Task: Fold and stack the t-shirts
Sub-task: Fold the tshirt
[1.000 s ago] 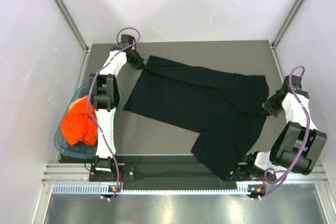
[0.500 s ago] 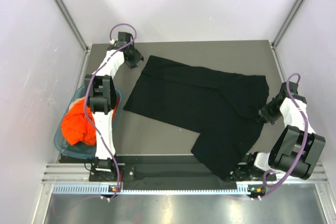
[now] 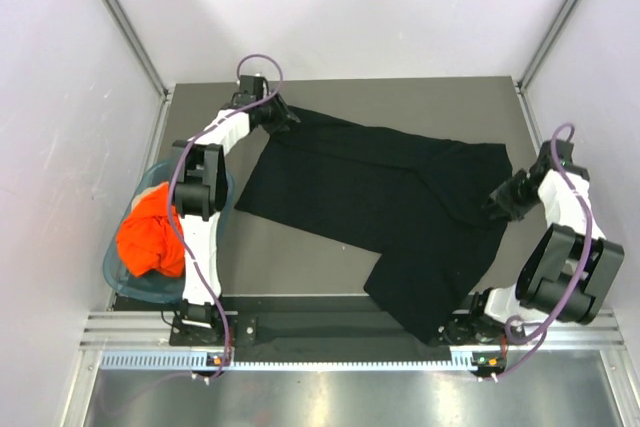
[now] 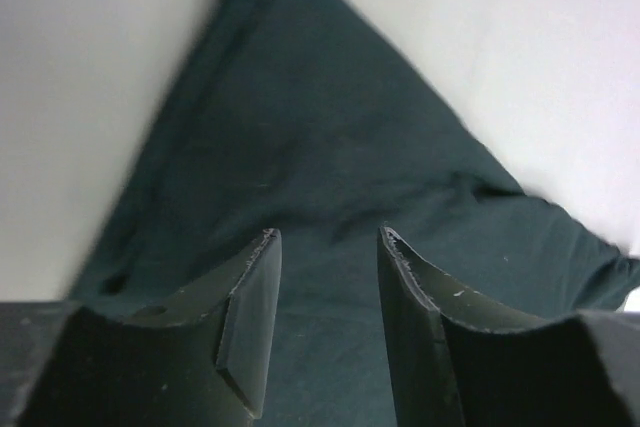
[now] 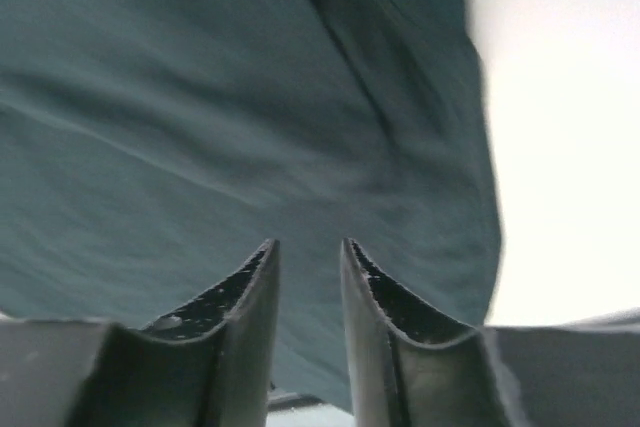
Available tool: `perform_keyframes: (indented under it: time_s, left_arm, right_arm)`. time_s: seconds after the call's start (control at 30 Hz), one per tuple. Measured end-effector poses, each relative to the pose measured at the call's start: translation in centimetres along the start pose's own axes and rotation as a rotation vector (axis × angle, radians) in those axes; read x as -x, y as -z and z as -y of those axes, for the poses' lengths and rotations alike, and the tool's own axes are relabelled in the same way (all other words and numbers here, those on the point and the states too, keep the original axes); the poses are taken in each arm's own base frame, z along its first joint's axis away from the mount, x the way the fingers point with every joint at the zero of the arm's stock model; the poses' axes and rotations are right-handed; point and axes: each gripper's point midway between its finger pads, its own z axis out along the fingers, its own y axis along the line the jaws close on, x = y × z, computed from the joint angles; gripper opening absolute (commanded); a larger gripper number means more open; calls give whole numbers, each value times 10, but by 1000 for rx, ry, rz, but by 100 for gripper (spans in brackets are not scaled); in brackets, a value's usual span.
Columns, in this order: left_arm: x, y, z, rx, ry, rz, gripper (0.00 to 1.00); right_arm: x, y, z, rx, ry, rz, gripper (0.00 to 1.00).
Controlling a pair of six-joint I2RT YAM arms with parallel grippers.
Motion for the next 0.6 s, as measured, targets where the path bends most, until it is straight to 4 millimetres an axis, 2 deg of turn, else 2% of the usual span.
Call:
perform_keyframes:
  time_s: [0.03,0.17,0.3,0.33,0.43,0.5,0.6]
  left_arm:
    - [0,0,3,-11,-15,2,47]
    - [6,-1,23,-61,-60,18,47]
    - [19,0,36,-97,-75,51,47]
    - [21,0,37,-106,-77,55,47]
    - [21,-5,39,-124,-73,44,47]
    - [17,-7,37,-131,-60,24,46]
    - [9,-10,38,-141,-35,-7,43]
  right_arm:
    - [8,2,-7,17,2,13,43]
    - [51,7,-39,94,-9,83,50]
    - [104,8,-74,168,-7,169,54]
    - [123,7,-85,190,2,200,53]
    - [163,-4,-105,230,21,260,51]
    - [177,-18,-109,241,29,273,49]
    - [180,-44,-103,227,36,240,41]
